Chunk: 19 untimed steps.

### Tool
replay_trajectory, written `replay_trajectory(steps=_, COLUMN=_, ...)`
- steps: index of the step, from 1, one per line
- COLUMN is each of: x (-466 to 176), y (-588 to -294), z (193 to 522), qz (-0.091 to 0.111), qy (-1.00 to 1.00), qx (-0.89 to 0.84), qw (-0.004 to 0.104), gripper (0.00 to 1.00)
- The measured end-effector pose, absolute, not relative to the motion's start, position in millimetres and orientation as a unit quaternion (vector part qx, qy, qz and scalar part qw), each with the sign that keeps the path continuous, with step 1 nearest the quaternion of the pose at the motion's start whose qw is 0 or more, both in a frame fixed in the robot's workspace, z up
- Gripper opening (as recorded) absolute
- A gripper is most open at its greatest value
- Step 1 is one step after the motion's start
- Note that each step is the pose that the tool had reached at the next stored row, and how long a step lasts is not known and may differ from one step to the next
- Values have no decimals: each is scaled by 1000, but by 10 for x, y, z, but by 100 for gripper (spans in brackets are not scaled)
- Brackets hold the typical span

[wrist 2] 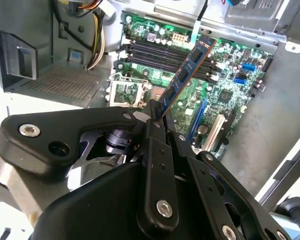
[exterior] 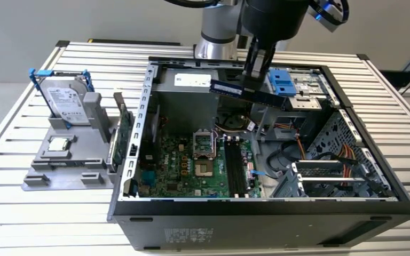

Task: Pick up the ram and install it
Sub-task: 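Insert the ram into the slot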

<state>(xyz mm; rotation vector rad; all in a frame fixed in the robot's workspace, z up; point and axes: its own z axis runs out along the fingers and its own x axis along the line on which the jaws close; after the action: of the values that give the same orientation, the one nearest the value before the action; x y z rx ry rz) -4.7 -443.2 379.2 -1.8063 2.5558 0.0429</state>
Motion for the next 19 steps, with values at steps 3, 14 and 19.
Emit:
replay_trajectory(steps=3, x=-45, y=-4432, z=3792, qz=14, qy=822, qx=-569, qw=6, gripper=0)
replay_trajectory(steps=14, x=-42, y=-4432, z=3792, qz=13, qy=842, qx=-540, qw=6, gripper=0)
replay_trajectory(steps=19, x=-42, y=-4432, z=3792, qz=13, qy=851, qx=-526, qw=7, gripper=0)
